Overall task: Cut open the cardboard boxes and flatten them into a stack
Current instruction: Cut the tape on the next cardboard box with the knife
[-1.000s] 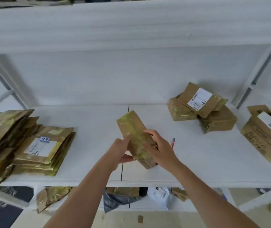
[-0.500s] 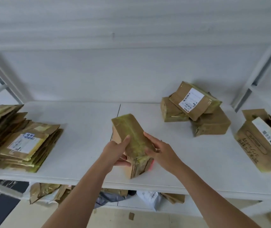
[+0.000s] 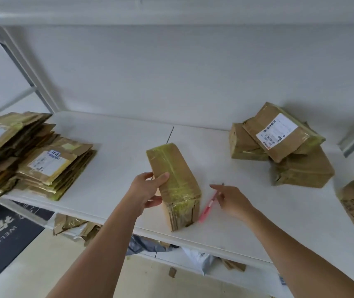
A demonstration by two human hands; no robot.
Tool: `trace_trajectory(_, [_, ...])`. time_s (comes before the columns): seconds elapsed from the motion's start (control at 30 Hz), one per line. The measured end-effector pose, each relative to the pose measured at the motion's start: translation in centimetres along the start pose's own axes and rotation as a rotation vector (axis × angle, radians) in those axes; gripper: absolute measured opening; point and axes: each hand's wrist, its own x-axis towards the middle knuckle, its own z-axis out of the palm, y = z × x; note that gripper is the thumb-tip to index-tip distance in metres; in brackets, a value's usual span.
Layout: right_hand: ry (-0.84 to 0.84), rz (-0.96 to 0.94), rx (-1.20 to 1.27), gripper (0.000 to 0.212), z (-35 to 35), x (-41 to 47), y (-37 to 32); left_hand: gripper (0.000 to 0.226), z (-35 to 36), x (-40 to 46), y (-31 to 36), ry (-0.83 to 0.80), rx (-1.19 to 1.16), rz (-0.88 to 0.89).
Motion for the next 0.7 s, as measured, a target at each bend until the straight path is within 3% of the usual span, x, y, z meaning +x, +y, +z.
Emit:
trace_trajectory(0.1, [-0.055, -0.066, -0.294, 0.051, 1.8, 0.9, 0.5, 0.065, 0.1, 0.1, -0.2, 0.013, -0.018, 0.013])
trace_trajectory(0.2, [0.004, -0.196, -0.604, 0.035, 2.0, 1.2, -0.4, 0.064, 0.3, 0.2, -0.4, 0.046, -0.046, 0.032])
trace_trajectory(0.33, [0.077, -0.242, -0.719, 0.023, -0.2, 0.9, -0.4, 0.064, 0.4, 0.2, -0.9, 0.049, -0.096, 0.019])
trace_trajectory(0.4, [0.237, -0.205, -0.582, 0.016, -2.4, 1.4, -0.2, 0.065, 0.3, 0.2, -1.0, 0.050, -0.111, 0.017])
trace_trajectory(0.53, [0.564, -0.219, 0.120, 0.021, -5.9, 2.2, -4.0, 0.064, 0.5, 0.2, -0.9, 0.054, -0.111, 0.024])
trace_trajectory(0.6, [0.593, -0.350, 0.458, 0.024, -6.7, 2.4, -7.5, 0.064, 0.4, 0.3, -0.9, 0.058, -0.114, 0.020])
trace_trajectory(0.7, [0.471, -0.428, 0.802, 0.002, -6.4, 3.0, -12.3, 0.063, 0.5, 0.3, -1.1, 0.059, -0.118, 0.015])
